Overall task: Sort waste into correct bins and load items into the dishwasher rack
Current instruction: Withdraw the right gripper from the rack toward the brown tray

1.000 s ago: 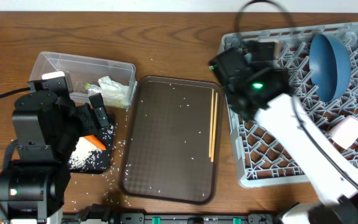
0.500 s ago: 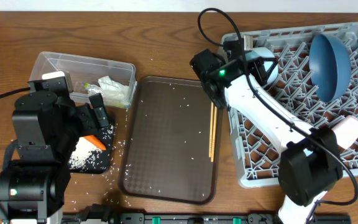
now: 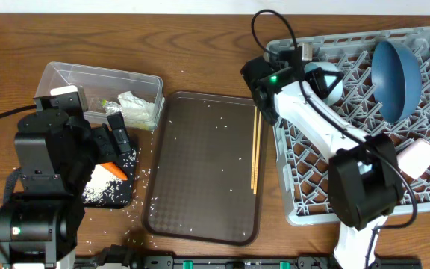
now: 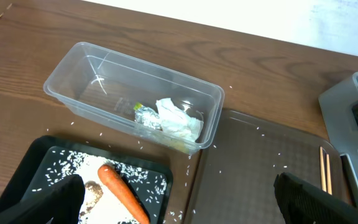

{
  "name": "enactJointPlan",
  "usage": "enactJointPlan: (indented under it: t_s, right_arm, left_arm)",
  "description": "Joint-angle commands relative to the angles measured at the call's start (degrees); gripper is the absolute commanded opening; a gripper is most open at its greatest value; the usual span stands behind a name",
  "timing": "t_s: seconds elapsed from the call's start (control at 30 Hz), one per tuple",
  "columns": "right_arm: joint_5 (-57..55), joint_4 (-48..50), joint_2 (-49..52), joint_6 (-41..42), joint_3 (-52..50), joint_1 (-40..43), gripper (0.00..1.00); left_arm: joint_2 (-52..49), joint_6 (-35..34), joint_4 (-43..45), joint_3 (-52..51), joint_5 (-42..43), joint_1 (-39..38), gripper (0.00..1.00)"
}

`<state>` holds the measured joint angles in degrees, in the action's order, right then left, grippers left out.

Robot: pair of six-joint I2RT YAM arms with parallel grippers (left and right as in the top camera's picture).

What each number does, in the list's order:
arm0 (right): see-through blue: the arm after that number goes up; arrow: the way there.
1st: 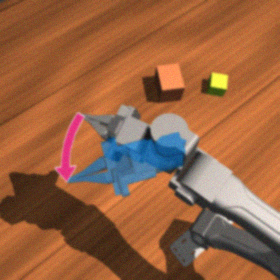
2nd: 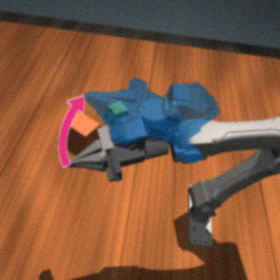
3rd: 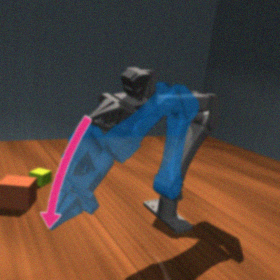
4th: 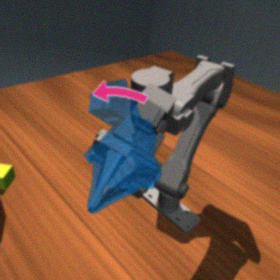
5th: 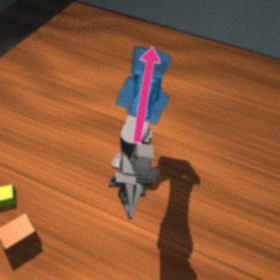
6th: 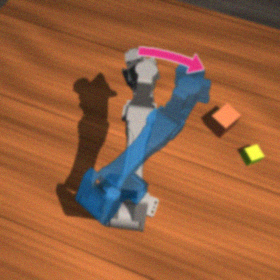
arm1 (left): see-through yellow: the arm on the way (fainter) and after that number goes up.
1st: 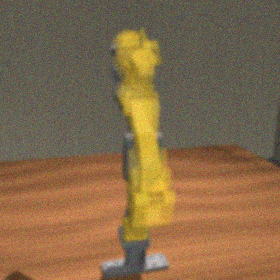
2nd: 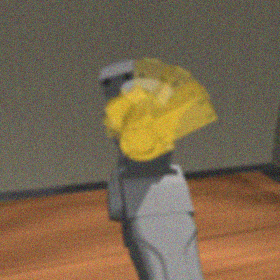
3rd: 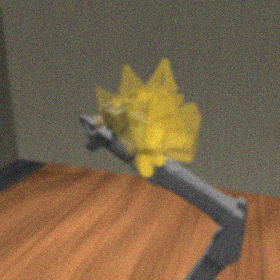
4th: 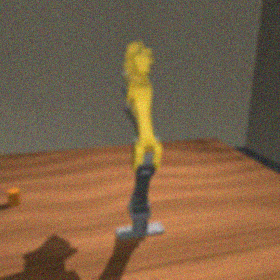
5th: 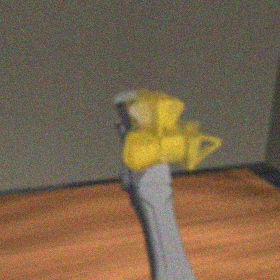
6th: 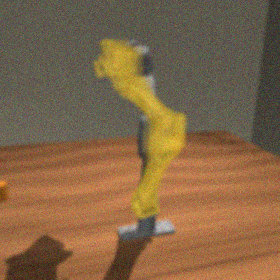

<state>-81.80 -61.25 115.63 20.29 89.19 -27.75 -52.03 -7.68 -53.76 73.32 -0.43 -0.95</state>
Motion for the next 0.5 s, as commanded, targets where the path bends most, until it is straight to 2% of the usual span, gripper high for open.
enactJointPlan:
  t_s: [0.0, 0.3, 0.47]
  right_arm:
    - [-1.3, -0.6, 1.7, -0.3, -0.2, -0.9, 0.01]
    - [0.5, -2.0, 3.6, -0.4, -0.2, -2.3, 0.01]
    - [6.1, -3.5, 3.6, -2.8, -0.2, -3.7, 0.01]
  left_arm:
    - [0.0, -0.5, 0.0, 0.1, -0.5, 0.3, 0.98]
    - [0.0, -0.5, 0.0, 0.1, -0.5, 0.2, 0.98]
    - [0.0, -0.5, 0.0, 0.1, -0.5, 0.2, 0.98]
